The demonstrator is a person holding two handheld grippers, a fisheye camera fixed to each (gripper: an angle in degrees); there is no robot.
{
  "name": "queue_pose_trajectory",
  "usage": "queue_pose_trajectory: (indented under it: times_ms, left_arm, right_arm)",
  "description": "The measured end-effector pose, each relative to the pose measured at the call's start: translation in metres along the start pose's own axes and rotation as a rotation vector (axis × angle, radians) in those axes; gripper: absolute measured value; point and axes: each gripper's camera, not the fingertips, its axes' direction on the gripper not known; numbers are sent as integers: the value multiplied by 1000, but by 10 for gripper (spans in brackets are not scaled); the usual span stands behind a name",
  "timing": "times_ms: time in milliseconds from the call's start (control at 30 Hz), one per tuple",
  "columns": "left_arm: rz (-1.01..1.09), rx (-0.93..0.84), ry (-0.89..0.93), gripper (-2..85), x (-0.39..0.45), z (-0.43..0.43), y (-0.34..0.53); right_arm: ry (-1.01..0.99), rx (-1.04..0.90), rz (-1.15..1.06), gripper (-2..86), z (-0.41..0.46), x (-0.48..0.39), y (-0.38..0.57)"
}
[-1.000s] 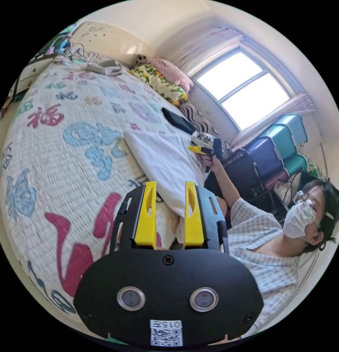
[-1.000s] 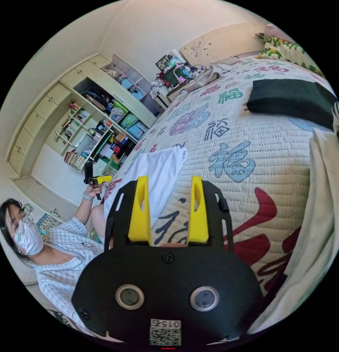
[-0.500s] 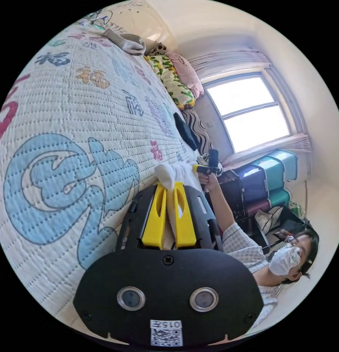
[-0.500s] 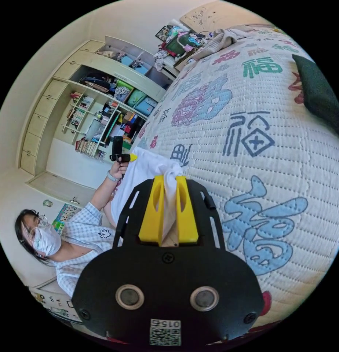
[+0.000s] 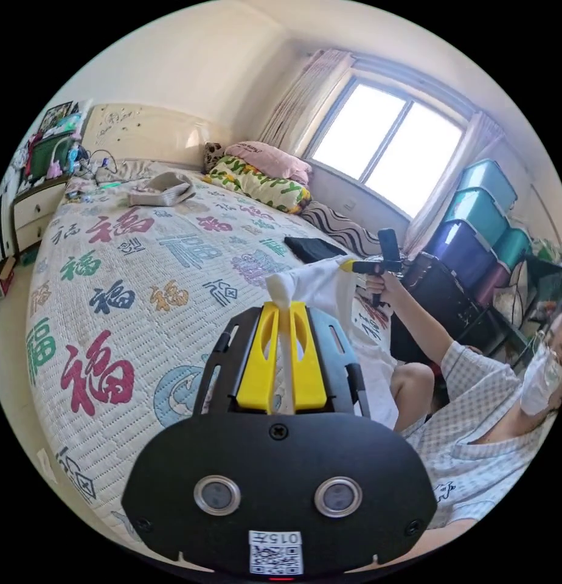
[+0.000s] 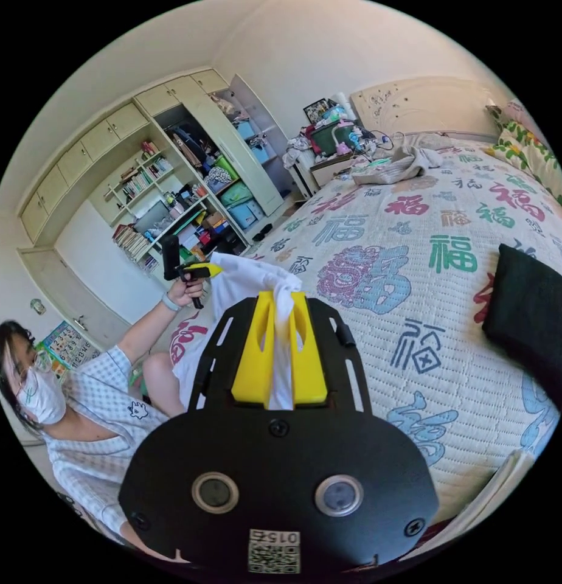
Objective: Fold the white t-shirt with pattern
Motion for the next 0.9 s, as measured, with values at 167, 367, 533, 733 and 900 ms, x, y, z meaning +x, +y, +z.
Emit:
queue_pose_trajectory:
  times_ms: [167, 367, 533, 733, 900]
  left_arm:
    - [282, 5, 27, 6, 91, -45, 38]
    - [474, -88, -27, 4, 180, -66, 100]
    - [511, -237, -103, 3, 222, -63, 114]
    - [390, -215, -129, 59, 259, -96, 113]
    - [482, -252, -233, 77, 313, -51, 90]
  right_arm:
    - [-6, -64, -202, 46, -20, -77, 46]
    - [50, -229, -333, 49, 2, -142, 105]
    - [36, -372, -178, 71, 18, -134, 143]
    - [105, -114, -195, 86, -34, -165, 146]
    - [168, -314, -306, 112, 24, -195, 126]
